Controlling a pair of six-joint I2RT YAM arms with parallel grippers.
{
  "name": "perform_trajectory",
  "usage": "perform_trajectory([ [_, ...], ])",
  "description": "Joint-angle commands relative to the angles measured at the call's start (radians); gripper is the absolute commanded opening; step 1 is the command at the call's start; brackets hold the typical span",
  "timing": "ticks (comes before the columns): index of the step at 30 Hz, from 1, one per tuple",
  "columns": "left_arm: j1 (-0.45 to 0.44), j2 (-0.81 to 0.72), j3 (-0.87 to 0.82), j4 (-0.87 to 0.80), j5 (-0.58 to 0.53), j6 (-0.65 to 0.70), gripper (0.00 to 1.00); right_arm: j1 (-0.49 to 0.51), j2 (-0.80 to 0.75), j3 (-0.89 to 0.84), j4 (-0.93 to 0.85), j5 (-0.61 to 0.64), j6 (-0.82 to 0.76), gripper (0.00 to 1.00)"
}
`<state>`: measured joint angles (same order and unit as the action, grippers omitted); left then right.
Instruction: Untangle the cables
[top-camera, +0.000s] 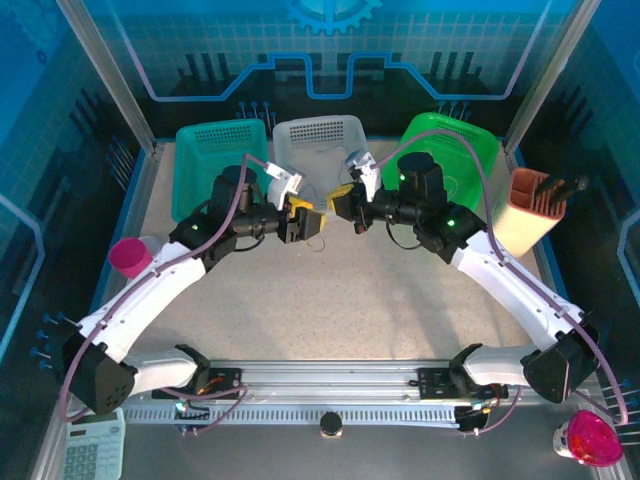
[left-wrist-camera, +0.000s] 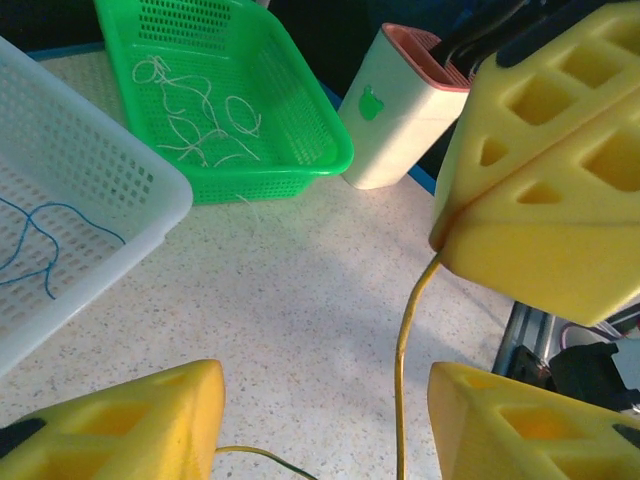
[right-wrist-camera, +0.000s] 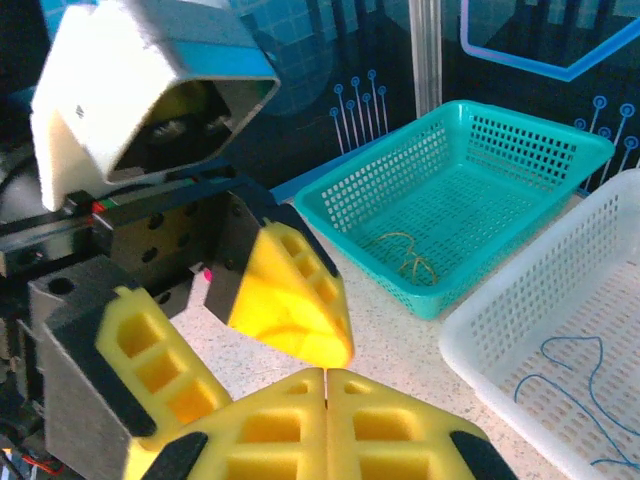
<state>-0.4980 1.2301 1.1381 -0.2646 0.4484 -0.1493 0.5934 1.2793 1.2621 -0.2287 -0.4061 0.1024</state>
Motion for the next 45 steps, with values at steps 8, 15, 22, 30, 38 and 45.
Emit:
perform_trajectory([
  [8, 0.007, 0.021, -0.01, 0.092, 0.078, -0.049, 0.4, 0.031, -0.002, 0.047, 0.011, -0.043, 0.005, 0.0],
  [15, 0.011, 0.003, -0.049, 0.163, 0.006, -0.109, 0.0, 0.011, -0.021, 0.016, 0.05, -0.031, 0.05, 0.26],
  [22, 0.09, -0.056, -0.102, 0.218, -0.083, -0.197, 0.0, -0.062, -0.07, -0.057, 0.096, -0.029, 0.119, 0.51],
  [30, 0.274, -0.067, -0.08, 0.151, -0.224, -0.215, 0.0, -0.072, -0.11, -0.151, 0.077, 0.032, 0.141, 0.67],
  [38, 0.453, 0.088, 0.007, 0.118, -0.271, -0.213, 0.0, -0.098, -0.176, -0.247, 0.032, 0.123, 0.151, 0.74],
  [45, 0.522, 0.267, 0.078, 0.11, -0.274, -0.164, 0.0, -0.149, -0.233, -0.301, -0.014, 0.156, 0.156, 0.78],
])
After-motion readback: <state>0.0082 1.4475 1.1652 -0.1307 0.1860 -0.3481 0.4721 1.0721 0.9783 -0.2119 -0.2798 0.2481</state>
